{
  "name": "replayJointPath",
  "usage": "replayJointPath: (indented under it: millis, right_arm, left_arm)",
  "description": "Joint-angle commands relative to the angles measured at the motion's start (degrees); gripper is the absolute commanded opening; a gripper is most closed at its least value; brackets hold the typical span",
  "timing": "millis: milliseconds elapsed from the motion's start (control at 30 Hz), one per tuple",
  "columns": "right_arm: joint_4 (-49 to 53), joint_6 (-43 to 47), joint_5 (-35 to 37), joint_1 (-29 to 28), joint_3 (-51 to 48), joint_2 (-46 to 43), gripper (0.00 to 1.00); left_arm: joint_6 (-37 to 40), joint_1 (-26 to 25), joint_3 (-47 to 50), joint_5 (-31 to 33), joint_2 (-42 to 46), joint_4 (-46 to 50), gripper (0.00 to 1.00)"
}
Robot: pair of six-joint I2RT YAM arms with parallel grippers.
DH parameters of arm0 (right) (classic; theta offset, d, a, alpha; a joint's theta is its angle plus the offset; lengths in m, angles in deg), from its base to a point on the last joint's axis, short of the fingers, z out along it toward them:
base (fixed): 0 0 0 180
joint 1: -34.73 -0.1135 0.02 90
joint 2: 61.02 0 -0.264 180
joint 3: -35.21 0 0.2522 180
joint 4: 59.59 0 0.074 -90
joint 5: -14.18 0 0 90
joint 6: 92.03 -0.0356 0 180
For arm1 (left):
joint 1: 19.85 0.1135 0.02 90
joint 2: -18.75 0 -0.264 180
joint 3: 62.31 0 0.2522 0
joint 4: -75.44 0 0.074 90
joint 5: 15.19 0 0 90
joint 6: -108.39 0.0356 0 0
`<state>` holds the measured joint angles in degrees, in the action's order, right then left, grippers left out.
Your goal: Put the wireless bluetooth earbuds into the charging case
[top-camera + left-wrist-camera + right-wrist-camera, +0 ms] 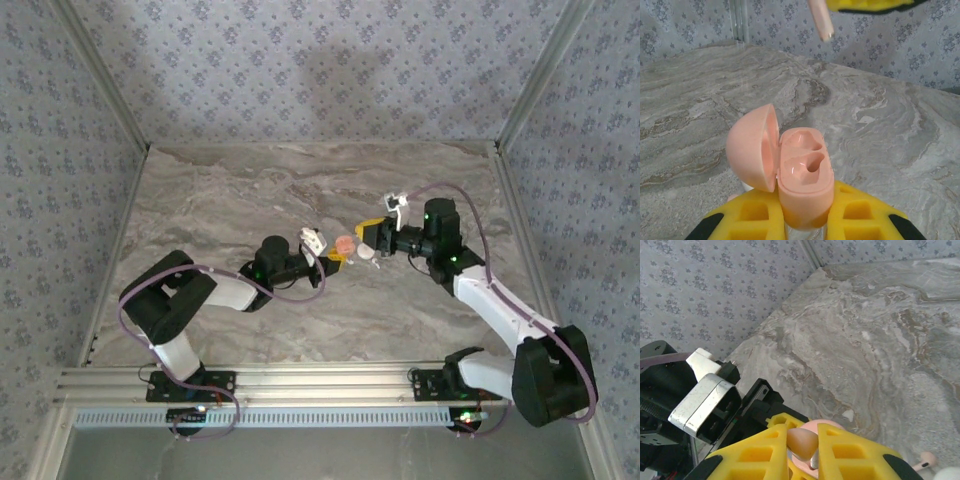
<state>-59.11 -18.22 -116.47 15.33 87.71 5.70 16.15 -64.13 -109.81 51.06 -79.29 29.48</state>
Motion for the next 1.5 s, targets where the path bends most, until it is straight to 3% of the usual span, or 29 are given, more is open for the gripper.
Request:
replayJointPath:
  millis: [0,500,1367,1467]
  right_arm:
    - [-2.15,-1.41,2.55,-1.15,-1.01,-0.45,0.18]
    - [-4.56,-2.37,3.27,-4.31,-2.09,1.87,0.18]
    - [-2.68,-0.33,4.39,-4.42,-3.27,3.87,0.20]
    - [-2.91,0.15,2.11,-4.33,-3.11,3.75,0.20]
  left_arm:
    - [-1.35,-0.34,-1.42,-0.60,-0.50,-3.92,0.09]
    - [-1.69,-0.39,-0.89,-0.51,0.96,-4.52,0.09]
    - [-1.22,-0.41,-0.01,0.50,4.43,-4.29,0.09]
    - [-1.19,-0.43,0.07,0.54,4.56,-4.25,0.09]
